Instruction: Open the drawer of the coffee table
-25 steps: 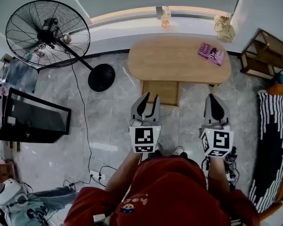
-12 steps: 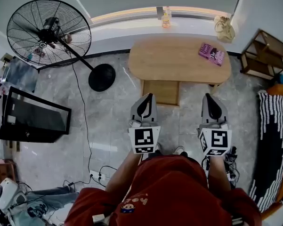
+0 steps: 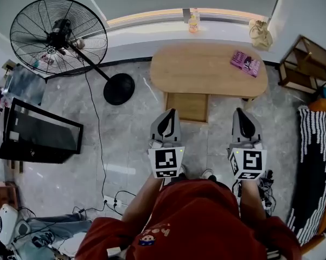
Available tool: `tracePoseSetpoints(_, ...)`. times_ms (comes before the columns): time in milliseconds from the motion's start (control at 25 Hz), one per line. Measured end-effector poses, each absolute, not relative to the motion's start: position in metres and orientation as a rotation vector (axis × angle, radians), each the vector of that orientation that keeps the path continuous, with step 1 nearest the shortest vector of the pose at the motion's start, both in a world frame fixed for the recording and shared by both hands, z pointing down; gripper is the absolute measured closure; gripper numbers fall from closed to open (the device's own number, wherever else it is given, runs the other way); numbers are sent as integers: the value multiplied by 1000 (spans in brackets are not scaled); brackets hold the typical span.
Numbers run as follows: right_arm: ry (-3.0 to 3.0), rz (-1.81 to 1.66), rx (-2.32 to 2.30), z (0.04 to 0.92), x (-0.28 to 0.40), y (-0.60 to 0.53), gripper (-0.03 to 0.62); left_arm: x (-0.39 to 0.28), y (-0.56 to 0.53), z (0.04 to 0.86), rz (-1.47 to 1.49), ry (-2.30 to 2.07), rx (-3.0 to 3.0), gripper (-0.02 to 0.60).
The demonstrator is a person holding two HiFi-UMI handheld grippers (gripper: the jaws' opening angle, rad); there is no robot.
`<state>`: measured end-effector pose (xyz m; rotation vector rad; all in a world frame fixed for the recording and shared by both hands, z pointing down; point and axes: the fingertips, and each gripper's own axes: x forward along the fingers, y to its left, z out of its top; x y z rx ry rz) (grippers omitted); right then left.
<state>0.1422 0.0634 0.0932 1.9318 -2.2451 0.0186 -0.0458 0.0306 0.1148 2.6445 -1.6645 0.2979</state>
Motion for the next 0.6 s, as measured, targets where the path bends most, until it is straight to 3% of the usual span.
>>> tracePoseSetpoints(600,-2244,0,1932,98,135,64,597,-60,29,129,316,-1657,2607,575)
